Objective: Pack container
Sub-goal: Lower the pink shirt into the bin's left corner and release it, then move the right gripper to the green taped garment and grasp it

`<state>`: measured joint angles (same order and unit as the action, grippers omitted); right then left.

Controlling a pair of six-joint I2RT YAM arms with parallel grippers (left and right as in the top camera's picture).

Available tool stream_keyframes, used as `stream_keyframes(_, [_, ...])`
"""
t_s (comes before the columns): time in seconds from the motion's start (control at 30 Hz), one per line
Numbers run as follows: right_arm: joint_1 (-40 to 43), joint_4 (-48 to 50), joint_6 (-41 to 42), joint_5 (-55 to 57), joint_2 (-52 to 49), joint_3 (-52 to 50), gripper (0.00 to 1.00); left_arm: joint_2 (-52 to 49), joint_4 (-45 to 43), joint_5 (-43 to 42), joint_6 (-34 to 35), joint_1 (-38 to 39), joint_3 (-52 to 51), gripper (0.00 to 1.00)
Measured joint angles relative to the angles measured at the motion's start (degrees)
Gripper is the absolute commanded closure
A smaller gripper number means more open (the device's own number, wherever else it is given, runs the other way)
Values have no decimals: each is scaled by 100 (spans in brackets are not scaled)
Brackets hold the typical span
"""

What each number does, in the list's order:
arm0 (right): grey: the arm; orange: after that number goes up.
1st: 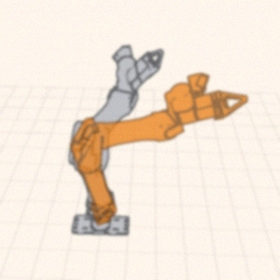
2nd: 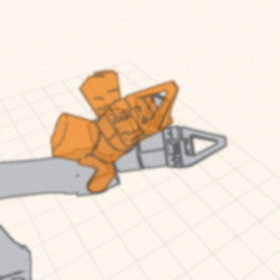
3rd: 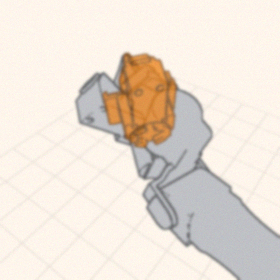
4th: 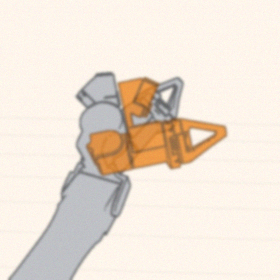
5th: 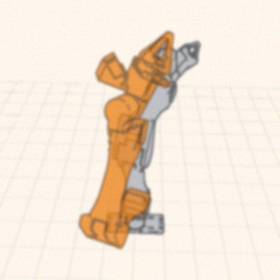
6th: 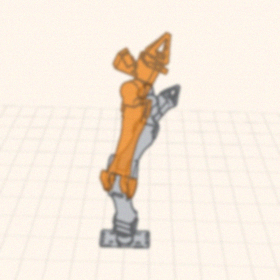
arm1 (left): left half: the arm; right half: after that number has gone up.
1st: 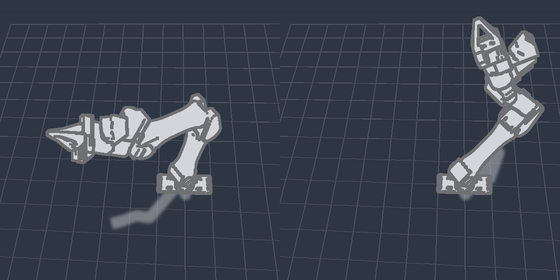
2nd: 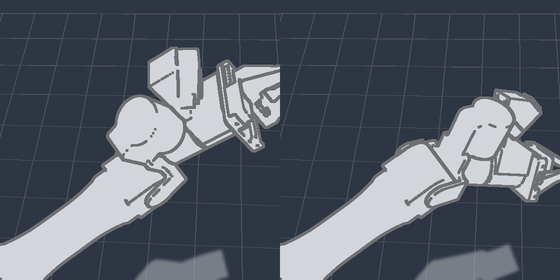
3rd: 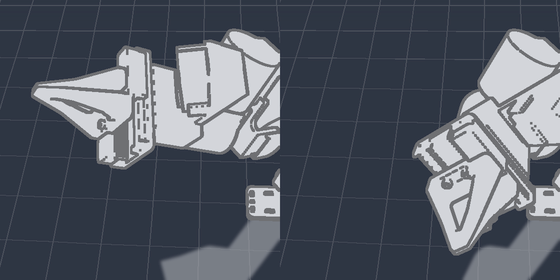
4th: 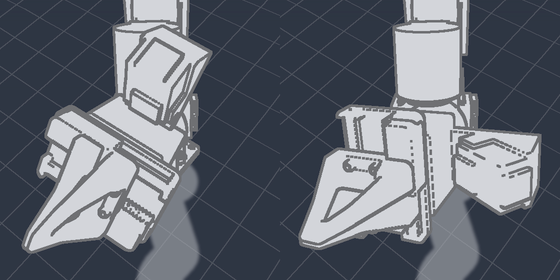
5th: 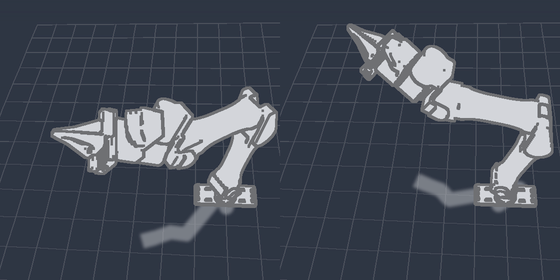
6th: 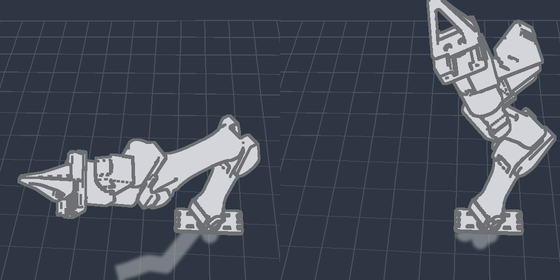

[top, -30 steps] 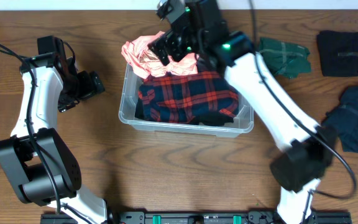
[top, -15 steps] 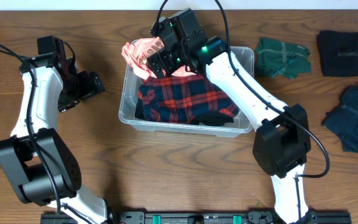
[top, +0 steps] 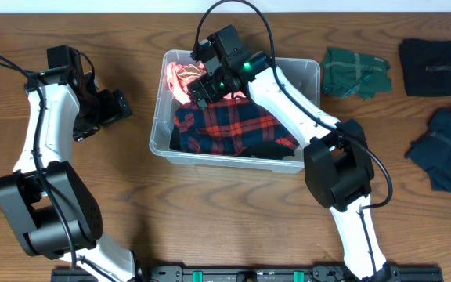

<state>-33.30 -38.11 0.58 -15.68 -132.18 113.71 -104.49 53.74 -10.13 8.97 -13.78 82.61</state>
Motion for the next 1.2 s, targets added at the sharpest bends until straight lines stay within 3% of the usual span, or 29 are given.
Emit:
stream_keyframes(0.33, [140,-616,92,-127,98,496,1,0,0,0,0,0,0,2])
stream_keyframes(0.53, [575,-894,131,-280,973,826,1,0,0,-2,0,0,0,2])
stream_keyframes(0.73, [1624,-1528,140,-28,2109,1091,1,0,0,0,0,0,0,2])
stream_keyframes(0.9, [2747,-1982,389,92,2144,984,1,0,0,0,0,0,0,2])
stream_keyframes(1.2, [4262,-1132,420,-85,1628,-481,1,0,0,0,0,0,0,2])
